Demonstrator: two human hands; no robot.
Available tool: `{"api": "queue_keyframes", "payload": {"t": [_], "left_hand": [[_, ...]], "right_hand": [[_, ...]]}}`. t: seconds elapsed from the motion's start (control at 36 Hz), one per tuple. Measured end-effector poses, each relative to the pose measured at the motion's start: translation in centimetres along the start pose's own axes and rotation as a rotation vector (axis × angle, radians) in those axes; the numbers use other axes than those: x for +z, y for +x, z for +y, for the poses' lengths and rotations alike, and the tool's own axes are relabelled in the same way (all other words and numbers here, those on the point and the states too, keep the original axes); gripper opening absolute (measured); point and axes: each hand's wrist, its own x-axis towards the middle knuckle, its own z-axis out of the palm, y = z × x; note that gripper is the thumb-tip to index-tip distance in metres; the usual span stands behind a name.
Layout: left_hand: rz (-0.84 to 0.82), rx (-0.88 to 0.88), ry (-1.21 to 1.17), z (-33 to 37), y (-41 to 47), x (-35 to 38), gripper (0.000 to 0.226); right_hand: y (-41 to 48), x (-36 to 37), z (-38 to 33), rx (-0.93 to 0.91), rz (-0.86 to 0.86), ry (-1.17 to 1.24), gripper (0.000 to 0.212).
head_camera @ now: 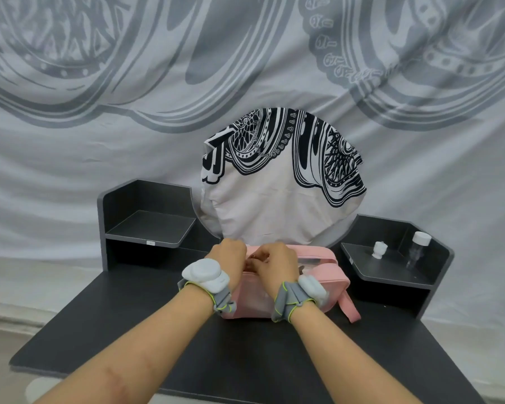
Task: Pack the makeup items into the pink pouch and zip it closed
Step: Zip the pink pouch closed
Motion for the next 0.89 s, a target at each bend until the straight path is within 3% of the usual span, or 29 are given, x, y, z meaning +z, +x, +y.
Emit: {"api": "queue_keyframes", "payload": {"t": [0.22,0.42,0.61,0.67,0.75,0.89], "left_hand": [[-0.005,0.051,0.114,0.1,0.1,-0.3,0.015],[-0.032,-0.017,0.137,-0.8,-0.4,-1.1,0.026],[0.033,-0.057,0.205,-0.8,-1.2,-1.8,0.025],[0.126,-0.016,0.211,0.0,-1.7,-1.6,0.028],[0.240,0.182,0.132,1.0,-1.8,-0.3,0.023],[0.170,0.281,0.204,2.5,-0.9,0.2,0.022]], "right_hand": [[0.4,-0.6,-0.1,0.080,0.005,0.020,0.010],[1.0,-2.0,0.7,0.206,0.024,0.042,0.011],[0.5,-2.7,1.7,0.290,-0.013,0.215,0.014],[0.4,-2.6,1.7,0.291,-0.008,0.217,0.012],[0.2,-2.6,1.9,0.284,-0.015,0.288,0.016],[-0.2,-2.5,2.8,0.221,0.031,0.276,0.020]]}}
